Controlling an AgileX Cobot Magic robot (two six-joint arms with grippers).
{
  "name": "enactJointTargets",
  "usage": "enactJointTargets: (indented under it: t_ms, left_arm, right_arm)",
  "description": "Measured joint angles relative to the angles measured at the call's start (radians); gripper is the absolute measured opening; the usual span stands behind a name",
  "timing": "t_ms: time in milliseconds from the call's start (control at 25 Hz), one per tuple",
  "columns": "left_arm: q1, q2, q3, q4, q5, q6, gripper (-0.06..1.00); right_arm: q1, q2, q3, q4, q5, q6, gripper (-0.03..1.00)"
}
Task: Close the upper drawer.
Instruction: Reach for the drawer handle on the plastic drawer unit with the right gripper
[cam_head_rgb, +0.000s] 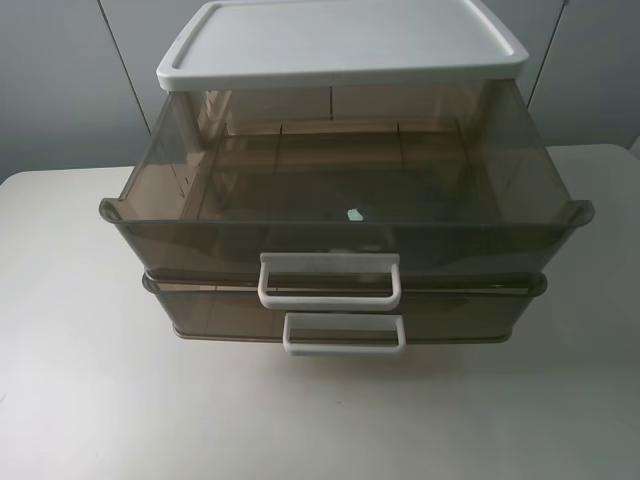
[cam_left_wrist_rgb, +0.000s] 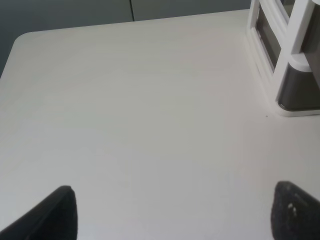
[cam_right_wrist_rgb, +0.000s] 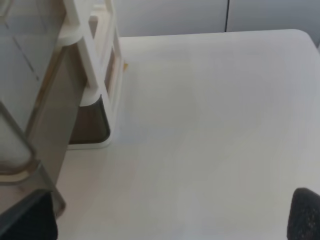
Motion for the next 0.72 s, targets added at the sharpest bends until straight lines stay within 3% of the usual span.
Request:
enactJointTargets:
  t_ms: [200, 440, 560, 720]
  left_arm:
    - [0.0, 0.0, 0.0, 0.0, 0.0, 0.0, 0.74]
    - [0.0, 0.0, 0.0, 0.0, 0.0, 0.0, 0.74]
    - [0.0, 0.0, 0.0, 0.0, 0.0, 0.0, 0.74]
    - [0.0, 0.0, 0.0, 0.0, 0.0, 0.0, 0.74]
  right_arm:
    - [0.0, 0.026, -0.026, 0.013, 0.009, 0.0, 0.7]
    - [0.0, 0.248, -0.223, 0.025, 0.01, -0.007, 0.7]
    - [0.0, 0.378, -0.317, 0.103, 0.01, -0.107, 0.7]
    - [0.0, 0.518, -0.374, 0.281, 0.007, -0.297, 0.7]
